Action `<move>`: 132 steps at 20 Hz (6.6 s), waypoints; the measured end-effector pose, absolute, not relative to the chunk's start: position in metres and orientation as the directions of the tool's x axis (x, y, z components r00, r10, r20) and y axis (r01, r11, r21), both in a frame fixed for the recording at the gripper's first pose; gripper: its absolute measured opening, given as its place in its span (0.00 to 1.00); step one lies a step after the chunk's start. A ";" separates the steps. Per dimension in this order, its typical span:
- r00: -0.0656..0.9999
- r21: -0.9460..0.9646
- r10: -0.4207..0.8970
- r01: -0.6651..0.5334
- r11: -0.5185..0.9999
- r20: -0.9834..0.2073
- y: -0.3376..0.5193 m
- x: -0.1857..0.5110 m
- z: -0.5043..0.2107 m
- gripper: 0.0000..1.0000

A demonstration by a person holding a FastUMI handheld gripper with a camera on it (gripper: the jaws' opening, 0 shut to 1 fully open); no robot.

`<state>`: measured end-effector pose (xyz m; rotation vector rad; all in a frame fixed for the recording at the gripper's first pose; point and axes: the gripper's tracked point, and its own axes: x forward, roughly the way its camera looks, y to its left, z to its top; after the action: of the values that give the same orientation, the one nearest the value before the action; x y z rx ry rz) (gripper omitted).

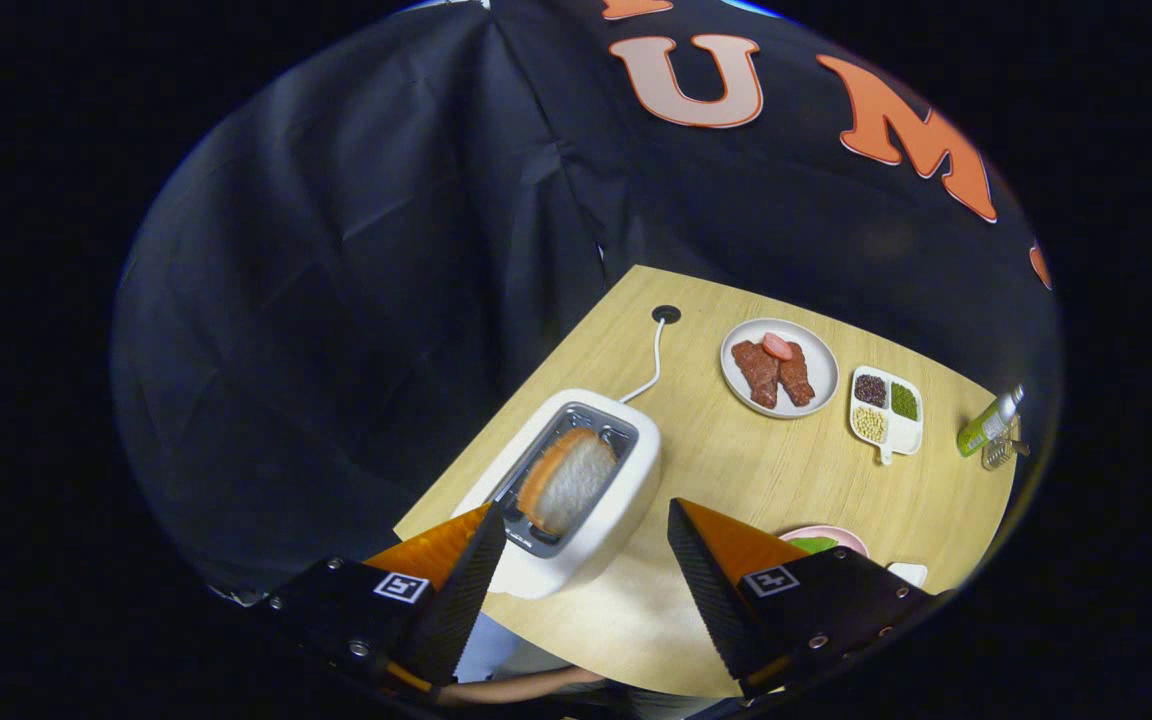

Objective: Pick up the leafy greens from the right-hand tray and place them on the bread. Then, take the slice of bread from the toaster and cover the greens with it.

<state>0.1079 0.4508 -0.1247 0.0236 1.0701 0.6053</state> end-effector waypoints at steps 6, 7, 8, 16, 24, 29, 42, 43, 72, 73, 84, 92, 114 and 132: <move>0.323 0.279 0.441 -0.439 0.854 -0.838 0.498 0.121 -0.116 0.97; 0.308 0.282 0.433 -0.430 0.857 -0.847 0.500 0.119 -0.120 0.97; 0.292 0.277 0.419 -0.424 0.863 -0.860 0.499 0.118 -0.126 0.97; 0.217 0.185 0.286 -0.393 0.901 -0.933 0.498 0.118 -0.180 0.89; 0.207 0.081 0.154 -0.324 0.943 -0.966 0.486 0.125 -0.212 0.64; 0.174 0.123 0.177 -0.283 0.951 -0.969 0.483 0.116 -0.221 0.43; 0.292 0.310 0.360 -0.206 0.928 -0.886 0.440 0.128 -0.153 0.15; 0.297 0.340 0.389 -0.206 0.918 -0.872 0.439 0.124 -0.144 0.15; 0.322 0.474 0.521 -0.217 0.853 -0.791 0.254 0.074 -0.213 0.15; 0.314 0.477 0.522 -0.213 0.853 -0.793 0.250 0.073 -0.220 0.15; 0.214 0.548 0.563 -0.130 0.826 -0.798 0.202 0.083 -0.301 0.15; 0.220 0.469 0.497 -0.170 0.867 -0.839 0.172 0.084 -0.334 0.15; 0.745 0.118 0.204 -0.167 0.979 -0.635 0.126 0.118 -0.244 0.72; 0.998 -0.014 0.009 -0.010 1.000 -0.058 0.045 0.013 -0.029 0.97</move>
<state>0.0128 0.0451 -0.0293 -0.0147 0.0584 0.0094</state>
